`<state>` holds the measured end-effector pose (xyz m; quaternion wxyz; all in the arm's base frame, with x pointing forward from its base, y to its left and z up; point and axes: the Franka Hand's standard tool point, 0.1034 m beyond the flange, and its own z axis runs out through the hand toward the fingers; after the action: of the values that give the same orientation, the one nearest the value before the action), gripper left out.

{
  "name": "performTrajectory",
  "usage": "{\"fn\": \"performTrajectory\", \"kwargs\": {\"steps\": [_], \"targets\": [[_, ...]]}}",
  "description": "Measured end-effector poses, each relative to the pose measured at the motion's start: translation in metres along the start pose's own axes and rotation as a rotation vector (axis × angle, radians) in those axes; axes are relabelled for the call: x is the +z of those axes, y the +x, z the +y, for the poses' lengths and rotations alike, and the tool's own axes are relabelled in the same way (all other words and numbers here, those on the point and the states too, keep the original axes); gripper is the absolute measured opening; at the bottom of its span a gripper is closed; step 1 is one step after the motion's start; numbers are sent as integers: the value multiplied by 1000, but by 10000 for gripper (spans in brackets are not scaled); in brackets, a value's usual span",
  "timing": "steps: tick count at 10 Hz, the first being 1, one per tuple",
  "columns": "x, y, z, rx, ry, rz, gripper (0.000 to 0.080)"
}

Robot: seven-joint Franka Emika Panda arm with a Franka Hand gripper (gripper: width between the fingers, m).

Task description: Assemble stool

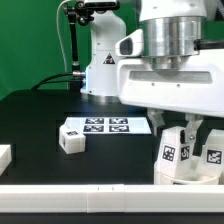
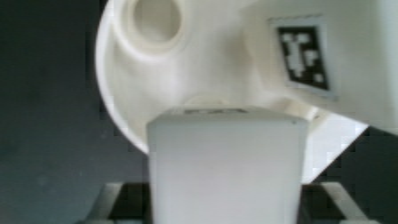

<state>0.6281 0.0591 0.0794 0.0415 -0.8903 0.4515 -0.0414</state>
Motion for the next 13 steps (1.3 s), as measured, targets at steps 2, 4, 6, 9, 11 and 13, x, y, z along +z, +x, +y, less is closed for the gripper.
{"fn": "performTrajectory", "kwargs": {"steps": [2,4,6,9,11,13], "targets": [[0,0,0,165,9,-5,340],[0,0,-1,312,9,-6,340],[0,0,-1,439,9,-7,340],[1,3,0,714,49,-12,340],[2,3,0,938,92,-23,340],[2,2,-2,1175,143,-43,340]]}}
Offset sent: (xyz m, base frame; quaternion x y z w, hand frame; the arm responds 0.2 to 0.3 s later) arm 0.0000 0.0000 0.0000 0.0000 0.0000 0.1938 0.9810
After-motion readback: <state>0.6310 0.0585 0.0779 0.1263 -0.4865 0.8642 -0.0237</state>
